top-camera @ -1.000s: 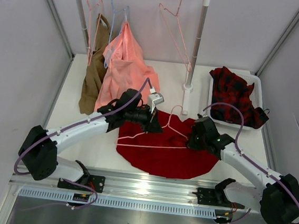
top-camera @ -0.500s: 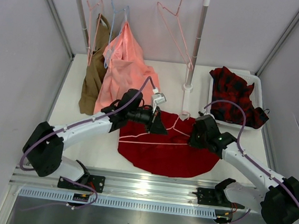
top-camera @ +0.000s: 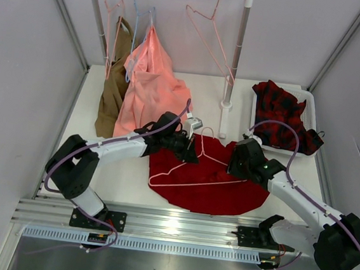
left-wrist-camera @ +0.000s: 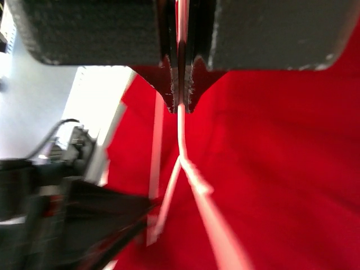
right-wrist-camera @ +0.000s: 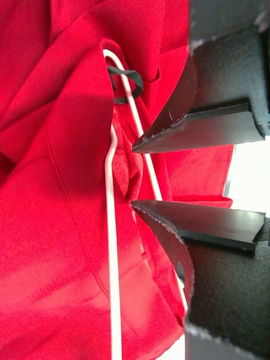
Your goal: Place the skirt on the hanger
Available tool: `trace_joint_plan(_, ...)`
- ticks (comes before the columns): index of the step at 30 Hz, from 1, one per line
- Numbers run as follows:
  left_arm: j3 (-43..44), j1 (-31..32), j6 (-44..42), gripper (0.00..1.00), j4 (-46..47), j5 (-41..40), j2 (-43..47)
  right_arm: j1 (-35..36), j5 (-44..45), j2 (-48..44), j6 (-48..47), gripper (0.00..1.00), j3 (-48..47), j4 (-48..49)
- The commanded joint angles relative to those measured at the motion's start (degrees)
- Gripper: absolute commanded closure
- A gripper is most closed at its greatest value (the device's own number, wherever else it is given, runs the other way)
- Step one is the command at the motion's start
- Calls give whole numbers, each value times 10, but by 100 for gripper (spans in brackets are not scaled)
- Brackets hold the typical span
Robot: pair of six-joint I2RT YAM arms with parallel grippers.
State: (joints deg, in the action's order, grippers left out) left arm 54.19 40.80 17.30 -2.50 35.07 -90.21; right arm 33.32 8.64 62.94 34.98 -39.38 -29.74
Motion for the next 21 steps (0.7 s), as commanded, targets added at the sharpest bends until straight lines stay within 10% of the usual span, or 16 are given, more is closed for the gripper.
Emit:
trace_joint_plan(1, 25, 0, -29, 100, -33, -47, -15, -30, 52, -12, 15, 56, -22, -22)
trace_joint_plan(21, 44, 25, -62, 100, -49, -94, -17, -129, 75, 46, -13, 57, -9, 12)
